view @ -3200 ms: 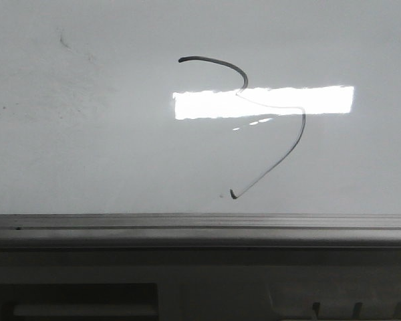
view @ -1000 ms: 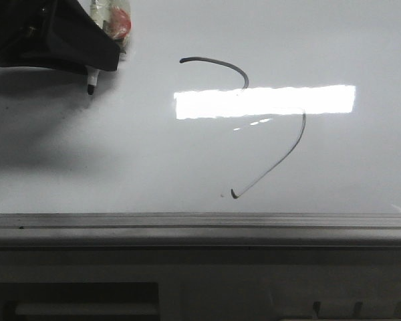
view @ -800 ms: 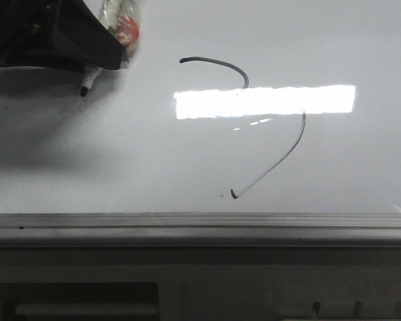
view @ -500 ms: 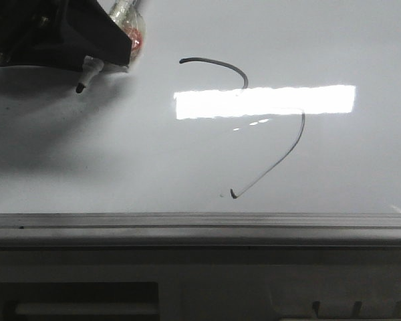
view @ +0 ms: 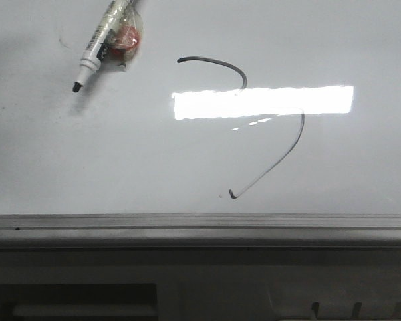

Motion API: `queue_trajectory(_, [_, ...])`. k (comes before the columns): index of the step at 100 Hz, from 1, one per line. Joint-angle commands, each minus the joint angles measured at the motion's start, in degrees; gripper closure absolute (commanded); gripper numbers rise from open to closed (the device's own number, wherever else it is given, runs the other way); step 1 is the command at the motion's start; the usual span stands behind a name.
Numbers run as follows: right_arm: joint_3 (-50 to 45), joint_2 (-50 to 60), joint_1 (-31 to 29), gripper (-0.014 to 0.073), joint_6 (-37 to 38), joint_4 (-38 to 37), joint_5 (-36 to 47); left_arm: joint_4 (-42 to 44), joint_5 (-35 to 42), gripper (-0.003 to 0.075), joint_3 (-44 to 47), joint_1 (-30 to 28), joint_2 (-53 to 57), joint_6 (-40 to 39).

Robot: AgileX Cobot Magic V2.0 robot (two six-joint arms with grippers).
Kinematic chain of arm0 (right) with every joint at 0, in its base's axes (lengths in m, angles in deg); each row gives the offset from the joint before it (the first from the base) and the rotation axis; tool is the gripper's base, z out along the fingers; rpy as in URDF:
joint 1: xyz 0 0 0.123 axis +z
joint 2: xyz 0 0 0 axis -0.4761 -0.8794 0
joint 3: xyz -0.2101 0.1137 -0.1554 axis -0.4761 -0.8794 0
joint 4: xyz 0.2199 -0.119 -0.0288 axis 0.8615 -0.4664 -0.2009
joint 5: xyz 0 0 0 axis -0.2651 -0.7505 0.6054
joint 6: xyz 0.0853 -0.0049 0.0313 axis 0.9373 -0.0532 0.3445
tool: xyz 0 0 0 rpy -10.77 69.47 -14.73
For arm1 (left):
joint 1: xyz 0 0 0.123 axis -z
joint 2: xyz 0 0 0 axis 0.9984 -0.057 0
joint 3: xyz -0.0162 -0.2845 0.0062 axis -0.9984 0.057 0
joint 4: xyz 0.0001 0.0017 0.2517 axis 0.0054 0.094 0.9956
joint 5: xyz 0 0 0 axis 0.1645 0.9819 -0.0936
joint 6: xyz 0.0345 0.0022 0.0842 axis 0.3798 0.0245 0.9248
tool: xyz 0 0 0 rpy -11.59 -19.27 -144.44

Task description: Write number 3 on whiteboard

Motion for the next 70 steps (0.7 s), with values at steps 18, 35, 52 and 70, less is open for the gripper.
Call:
queue_trajectory(18, [-11.86, 11.80, -5.90, 0.0635, 22.64, -23.82, 6.31, 12.67, -5.28, 0.0741, 3.33, -0.07, 19.75, -0.01])
queue_trajectory(35, [-19.07, 19.99, -7.21, 0.0635, 24.85, -30.93, 6.71, 13.26, -11.41, 0.0741, 9.50, -0.07, 27.48, -0.25])
queue_trajectory(52, [-21.02, 25.98, -7.21, 0.0636, 24.85, -31.29, 6.01, 12.33, -11.84, 0.0741, 12.87, -0.07, 31.21, -0.25])
queue_trajectory(70, [-21.02, 26.97, -7.21, 0.0636, 24.85, -31.29, 6.02, 12.33, -11.84, 0.0741, 12.97, -0.07, 31.51, -0.25])
